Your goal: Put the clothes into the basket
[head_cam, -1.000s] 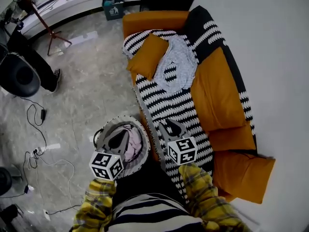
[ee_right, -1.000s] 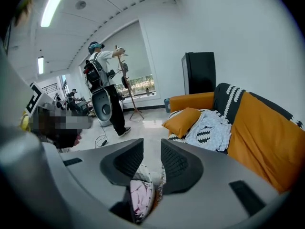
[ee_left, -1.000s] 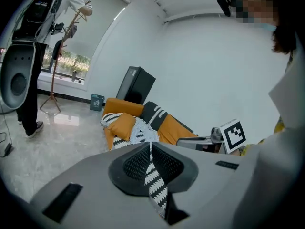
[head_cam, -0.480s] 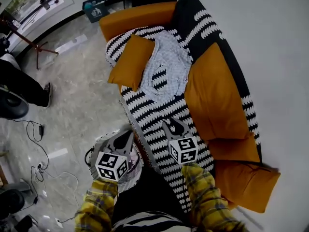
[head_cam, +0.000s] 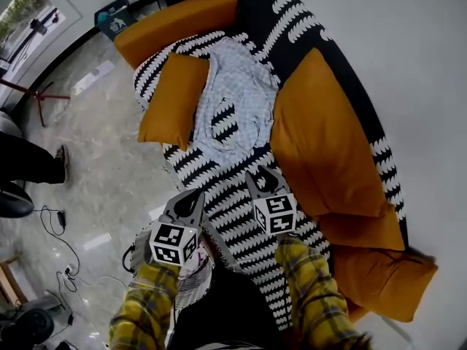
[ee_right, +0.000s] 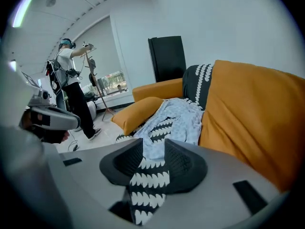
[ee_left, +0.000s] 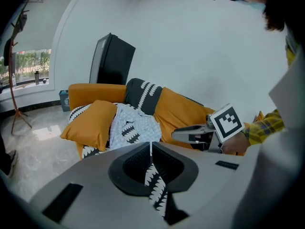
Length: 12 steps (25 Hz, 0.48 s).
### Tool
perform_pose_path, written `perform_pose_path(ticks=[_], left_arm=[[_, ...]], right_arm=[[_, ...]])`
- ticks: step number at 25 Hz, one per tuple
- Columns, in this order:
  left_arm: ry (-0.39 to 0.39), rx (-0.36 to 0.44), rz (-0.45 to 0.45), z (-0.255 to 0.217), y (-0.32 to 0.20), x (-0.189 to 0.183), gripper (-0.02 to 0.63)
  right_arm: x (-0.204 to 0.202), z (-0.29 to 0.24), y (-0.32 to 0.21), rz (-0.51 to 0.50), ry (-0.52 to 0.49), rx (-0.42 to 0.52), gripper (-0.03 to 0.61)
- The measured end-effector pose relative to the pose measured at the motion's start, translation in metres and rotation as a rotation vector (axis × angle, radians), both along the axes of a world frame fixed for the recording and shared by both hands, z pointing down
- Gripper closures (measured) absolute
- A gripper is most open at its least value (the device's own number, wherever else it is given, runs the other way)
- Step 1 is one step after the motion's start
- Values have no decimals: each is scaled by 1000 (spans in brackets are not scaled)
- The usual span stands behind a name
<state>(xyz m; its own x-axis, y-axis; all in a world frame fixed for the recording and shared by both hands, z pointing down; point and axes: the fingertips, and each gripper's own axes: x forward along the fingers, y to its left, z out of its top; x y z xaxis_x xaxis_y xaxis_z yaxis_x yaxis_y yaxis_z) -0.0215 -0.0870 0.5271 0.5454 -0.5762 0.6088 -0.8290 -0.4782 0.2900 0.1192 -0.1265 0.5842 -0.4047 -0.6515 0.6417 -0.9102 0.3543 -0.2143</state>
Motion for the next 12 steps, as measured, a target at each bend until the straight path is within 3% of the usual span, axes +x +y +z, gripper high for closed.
perform_pose_path(ticks=[12], left_arm=[[-74, -21, 53, 80, -39, 32, 588]], right_arm=[[24, 65, -49, 112, 37, 6, 402]])
